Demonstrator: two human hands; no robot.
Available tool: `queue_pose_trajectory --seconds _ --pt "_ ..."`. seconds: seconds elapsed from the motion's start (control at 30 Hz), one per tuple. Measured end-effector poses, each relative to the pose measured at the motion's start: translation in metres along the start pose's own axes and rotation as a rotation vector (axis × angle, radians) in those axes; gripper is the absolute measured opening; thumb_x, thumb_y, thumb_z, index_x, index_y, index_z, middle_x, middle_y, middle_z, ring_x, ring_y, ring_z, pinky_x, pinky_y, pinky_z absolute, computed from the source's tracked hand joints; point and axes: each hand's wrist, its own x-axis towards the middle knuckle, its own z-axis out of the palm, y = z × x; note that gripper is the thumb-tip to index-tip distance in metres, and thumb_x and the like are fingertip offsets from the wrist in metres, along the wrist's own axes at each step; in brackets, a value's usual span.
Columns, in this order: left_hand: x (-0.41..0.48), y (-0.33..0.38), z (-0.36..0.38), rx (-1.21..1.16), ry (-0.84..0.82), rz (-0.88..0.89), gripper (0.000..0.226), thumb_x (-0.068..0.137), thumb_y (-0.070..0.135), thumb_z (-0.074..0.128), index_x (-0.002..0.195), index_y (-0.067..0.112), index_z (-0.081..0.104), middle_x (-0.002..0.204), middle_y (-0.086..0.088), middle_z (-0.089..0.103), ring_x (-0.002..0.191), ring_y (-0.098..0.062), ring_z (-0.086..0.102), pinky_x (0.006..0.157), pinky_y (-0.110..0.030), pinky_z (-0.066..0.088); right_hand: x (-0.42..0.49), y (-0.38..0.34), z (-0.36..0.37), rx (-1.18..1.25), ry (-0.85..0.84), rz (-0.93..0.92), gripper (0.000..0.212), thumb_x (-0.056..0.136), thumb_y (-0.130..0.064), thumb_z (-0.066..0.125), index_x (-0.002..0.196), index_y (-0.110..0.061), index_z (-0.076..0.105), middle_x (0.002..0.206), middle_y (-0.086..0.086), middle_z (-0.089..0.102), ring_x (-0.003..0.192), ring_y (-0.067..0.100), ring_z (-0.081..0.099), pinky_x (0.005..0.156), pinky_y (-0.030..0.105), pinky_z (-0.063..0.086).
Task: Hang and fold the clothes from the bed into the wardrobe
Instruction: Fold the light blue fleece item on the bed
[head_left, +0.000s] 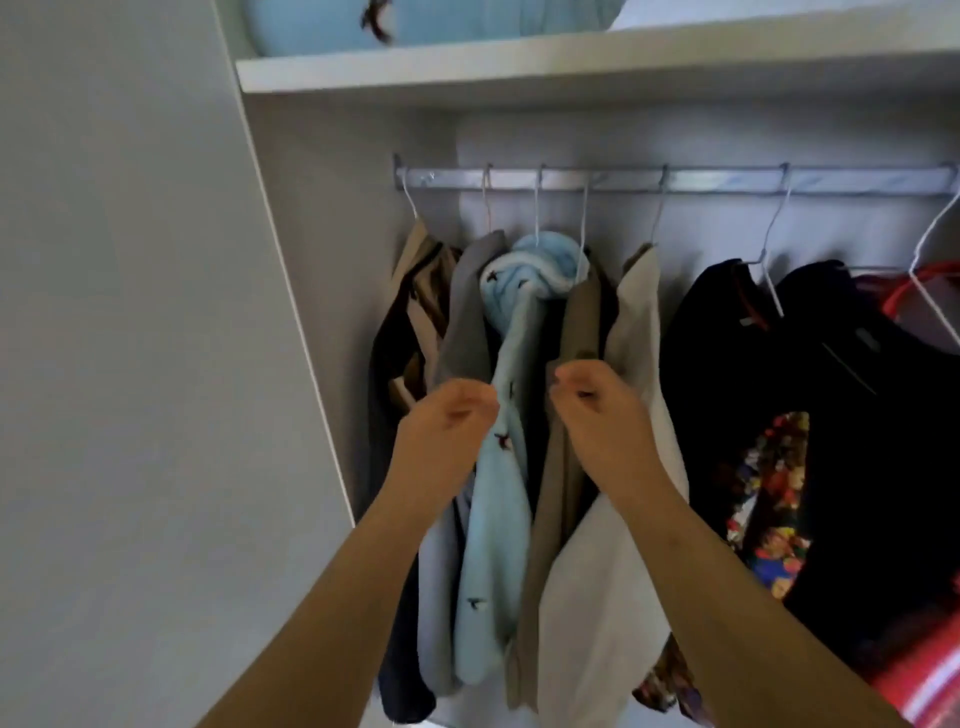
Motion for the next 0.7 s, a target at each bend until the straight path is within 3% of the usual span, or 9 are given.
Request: queue_pose_trajectory --seconds 0.07,0.13,0.23,0.3,0.47,0.6,0.7 --pt "-0.019 -0.021 0.013 0.019 -0.033 -0.127 0.019 0.089 0.016 0.057 0.082 0.032 0.063 0.080 0.008 0.064 0.073 -0.009 0.057 0.072 -0.023 0.047 -0.020 0.021 -0.003 -0.034 -0.055 0.094 0.019 0.092 -0.017 0.054 0.109 -0.017 0.060 0.093 -0.011 0.057 0.082 0.005 0.053 0.068 0.005 0.037" --pt "-0.036 -0.039 0.024 0.031 -0.071 -0.218 0.016 0.090 0.014 0.056 0.087 0.027 0.063 0.083 -0.002 0.064 0.076 -0.018 0.057 0.073 -0.031 0.048 -0.043 0.041 -0.008 -0.081 -0.094 0.169 0.019 0.092 -0.017 0.054 0.110 -0.016 0.060 0.095 -0.008 0.057 0.084 0.007 0.052 0.071 0.011 0.035" --pt "-0.057 -0.063 0.037 0.041 -0.152 -0.305 0.014 0.090 0.011 0.056 0.092 0.022 0.065 0.101 -0.011 0.065 0.096 -0.030 0.059 0.090 -0.042 0.048 -0.079 0.067 -0.013 -0.106 -0.088 0.296 0.015 0.091 -0.017 0.055 0.105 -0.017 0.061 0.096 -0.005 0.057 0.079 0.009 0.052 0.071 0.015 0.035" --pt "-0.070 -0.077 0.043 0.065 -0.224 -0.362 0.015 0.091 0.015 0.054 0.093 0.024 0.066 0.106 -0.009 0.064 0.100 -0.027 0.059 0.093 -0.041 0.048 -0.104 0.081 -0.013 -0.134 -0.079 0.396 0.012 0.091 -0.017 0.055 0.102 -0.019 0.059 0.098 -0.004 0.058 0.083 0.013 0.052 0.074 0.020 0.036" --pt "-0.092 -0.106 0.038 0.059 -0.395 -0.429 0.022 0.092 0.017 0.054 0.079 0.034 0.060 0.093 0.004 0.063 0.090 -0.013 0.059 0.074 -0.022 0.045 -0.164 0.098 0.003 -0.133 0.012 0.626 0.009 0.091 -0.016 0.053 0.097 -0.020 0.059 0.095 -0.006 0.057 0.087 0.014 0.054 0.075 0.023 0.039" --pt "-0.113 -0.126 0.031 0.117 -0.567 -0.473 0.020 0.090 0.022 0.054 0.077 0.036 0.060 0.096 0.003 0.065 0.092 -0.014 0.061 0.079 -0.026 0.046 -0.219 0.097 0.020 -0.154 0.094 0.803 0.011 0.091 -0.018 0.052 0.096 -0.019 0.061 0.088 -0.010 0.057 0.080 0.006 0.053 0.067 0.018 0.036" --pt "-0.140 -0.140 0.027 0.196 -0.741 -0.425 0.014 0.090 0.024 0.054 0.080 0.033 0.059 0.104 -0.003 0.068 0.099 -0.020 0.061 0.091 -0.035 0.048 -0.267 0.089 0.031 -0.164 0.166 0.920 0.011 0.091 -0.018 0.051 0.094 -0.018 0.061 0.087 -0.005 0.059 0.077 0.010 0.054 0.063 0.017 0.037"
